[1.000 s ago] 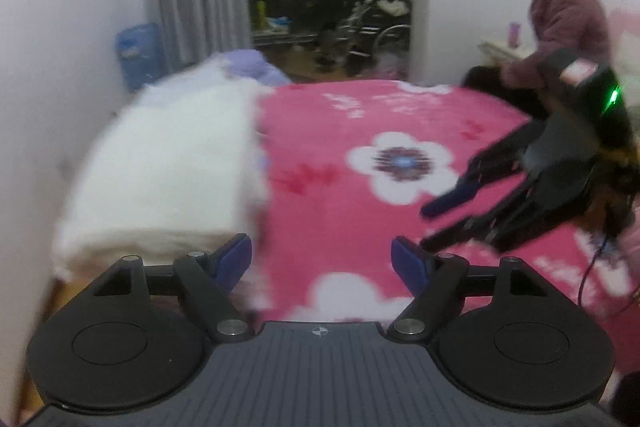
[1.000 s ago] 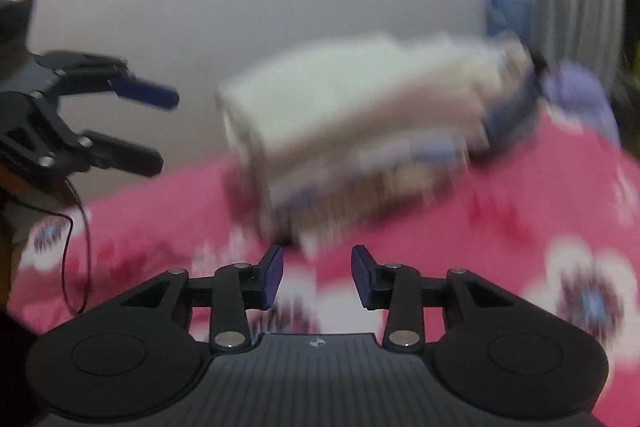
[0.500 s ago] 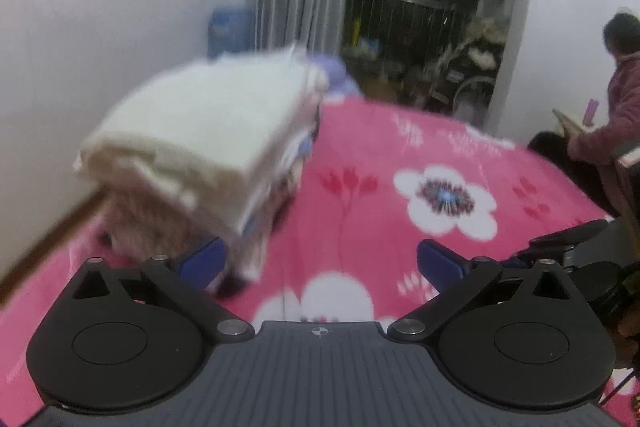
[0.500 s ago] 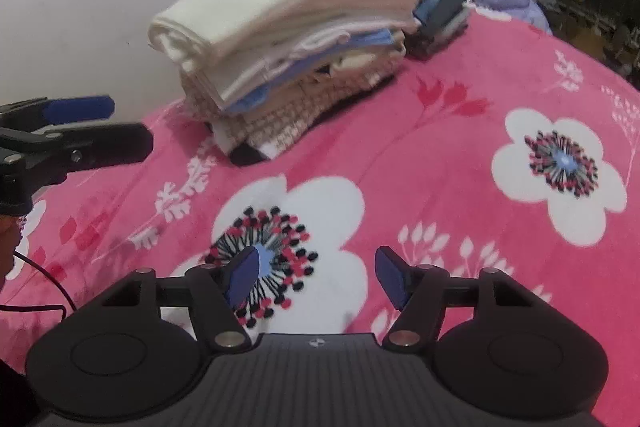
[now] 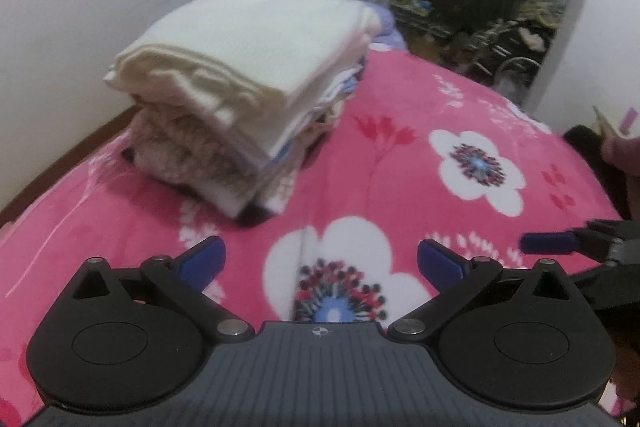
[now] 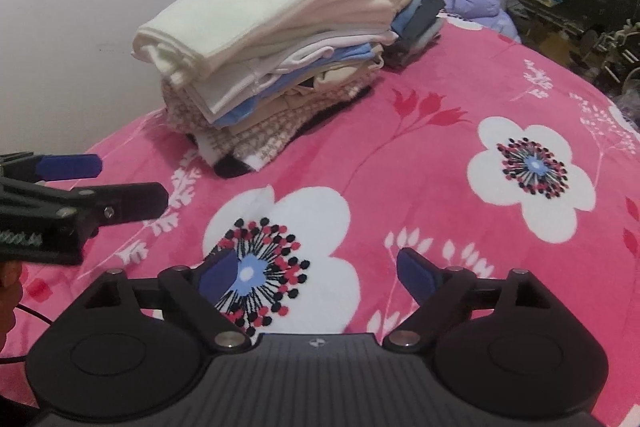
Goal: Fold clothes
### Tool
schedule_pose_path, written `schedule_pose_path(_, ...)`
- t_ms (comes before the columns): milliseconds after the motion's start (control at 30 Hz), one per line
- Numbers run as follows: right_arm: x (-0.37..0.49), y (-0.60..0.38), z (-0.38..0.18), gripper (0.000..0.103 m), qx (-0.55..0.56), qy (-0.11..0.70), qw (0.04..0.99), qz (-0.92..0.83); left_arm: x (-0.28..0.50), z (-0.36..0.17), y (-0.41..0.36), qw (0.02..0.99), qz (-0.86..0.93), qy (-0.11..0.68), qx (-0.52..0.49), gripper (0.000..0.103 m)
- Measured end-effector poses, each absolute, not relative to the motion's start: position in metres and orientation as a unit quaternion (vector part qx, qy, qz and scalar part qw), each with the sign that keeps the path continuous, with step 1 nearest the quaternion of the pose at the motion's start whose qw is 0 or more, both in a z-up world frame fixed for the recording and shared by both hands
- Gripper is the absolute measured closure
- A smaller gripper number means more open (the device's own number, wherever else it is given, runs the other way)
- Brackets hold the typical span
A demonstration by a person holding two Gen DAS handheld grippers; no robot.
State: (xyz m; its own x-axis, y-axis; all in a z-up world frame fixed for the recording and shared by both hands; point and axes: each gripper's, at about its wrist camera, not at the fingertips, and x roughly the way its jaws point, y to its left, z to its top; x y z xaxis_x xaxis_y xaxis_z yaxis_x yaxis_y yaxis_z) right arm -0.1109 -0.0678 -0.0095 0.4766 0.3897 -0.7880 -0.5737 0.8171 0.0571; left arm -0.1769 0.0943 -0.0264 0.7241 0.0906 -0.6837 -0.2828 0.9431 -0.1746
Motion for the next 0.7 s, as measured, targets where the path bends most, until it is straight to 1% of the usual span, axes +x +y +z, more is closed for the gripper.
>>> schedule_pose_path(233,-0.115,-0.061,-0.005,0.011,-0.109,0.425,0.858,0.267,-0.178,-0.026,0.102,0.907,0.152,0.375,-0.117,0.000)
schedule_pose_path(500,-0.120,-0.056,0.000,0.011,-0.111,0.426,0.858,0.264,-0.184,-0.017,0.107,0.911,0.168,0.362,-0.104,0.000)
schedule_pose_path(700,-0.127,-0.049,0.001,0.011,-0.119,0.426,0.855,0.271,-0.184,-0.017,0.110,0.904,0.177,0.376,-0.103,0.000)
